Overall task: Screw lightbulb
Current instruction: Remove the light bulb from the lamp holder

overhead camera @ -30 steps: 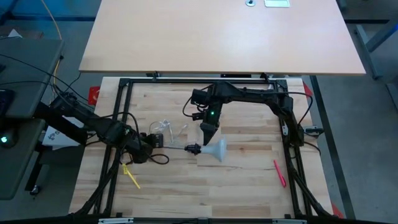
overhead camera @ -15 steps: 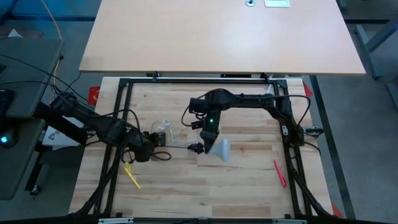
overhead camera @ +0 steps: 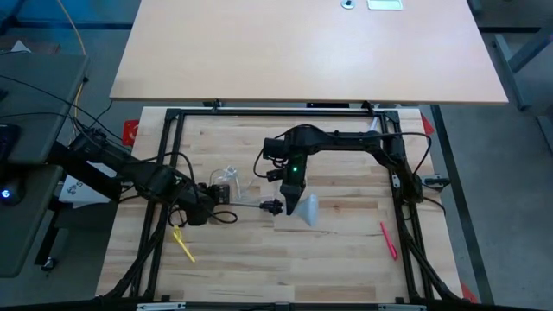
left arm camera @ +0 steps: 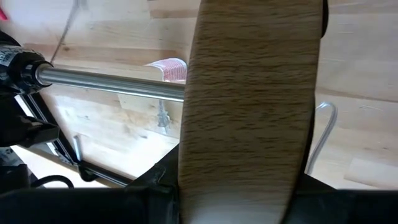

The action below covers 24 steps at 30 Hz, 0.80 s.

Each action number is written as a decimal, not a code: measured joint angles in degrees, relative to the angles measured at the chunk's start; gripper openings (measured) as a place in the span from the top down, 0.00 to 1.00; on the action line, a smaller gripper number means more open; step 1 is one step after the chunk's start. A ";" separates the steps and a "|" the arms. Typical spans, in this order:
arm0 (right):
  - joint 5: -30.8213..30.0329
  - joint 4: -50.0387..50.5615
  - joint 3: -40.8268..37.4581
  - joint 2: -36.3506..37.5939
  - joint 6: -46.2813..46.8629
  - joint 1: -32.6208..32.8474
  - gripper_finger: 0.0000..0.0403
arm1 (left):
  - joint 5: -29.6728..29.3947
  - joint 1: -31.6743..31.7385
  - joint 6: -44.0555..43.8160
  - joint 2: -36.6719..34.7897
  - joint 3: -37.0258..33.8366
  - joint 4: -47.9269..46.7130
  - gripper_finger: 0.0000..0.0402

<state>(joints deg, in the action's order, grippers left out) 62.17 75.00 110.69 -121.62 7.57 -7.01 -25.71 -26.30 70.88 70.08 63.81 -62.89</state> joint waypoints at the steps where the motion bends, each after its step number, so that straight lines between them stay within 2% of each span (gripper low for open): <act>1: 0.00 0.00 0.00 0.00 0.00 0.00 0.47 | 0.06 0.06 0.16 0.00 0.00 0.00 0.73; 9: -0.57 0.12 0.00 0.00 -0.55 0.06 0.63 | 0.61 0.09 -0.08 0.00 0.00 0.11 0.73; 14: -0.59 0.15 0.00 0.00 -1.16 0.16 0.64 | 2.12 0.11 -1.03 -0.02 0.00 0.23 0.73; 17: -0.69 0.04 0.00 0.01 -1.47 0.17 0.64 | 4.41 0.09 -3.96 -0.02 0.00 0.33 0.73; 24: -5.59 -0.41 0.00 0.00 -3.58 0.84 0.64 | 14.66 1.78 -11.47 -0.02 0.02 0.46 0.73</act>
<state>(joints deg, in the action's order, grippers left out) 56.58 74.59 110.69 -121.62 4.00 -6.17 -11.06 -24.52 59.41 70.06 63.83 -62.43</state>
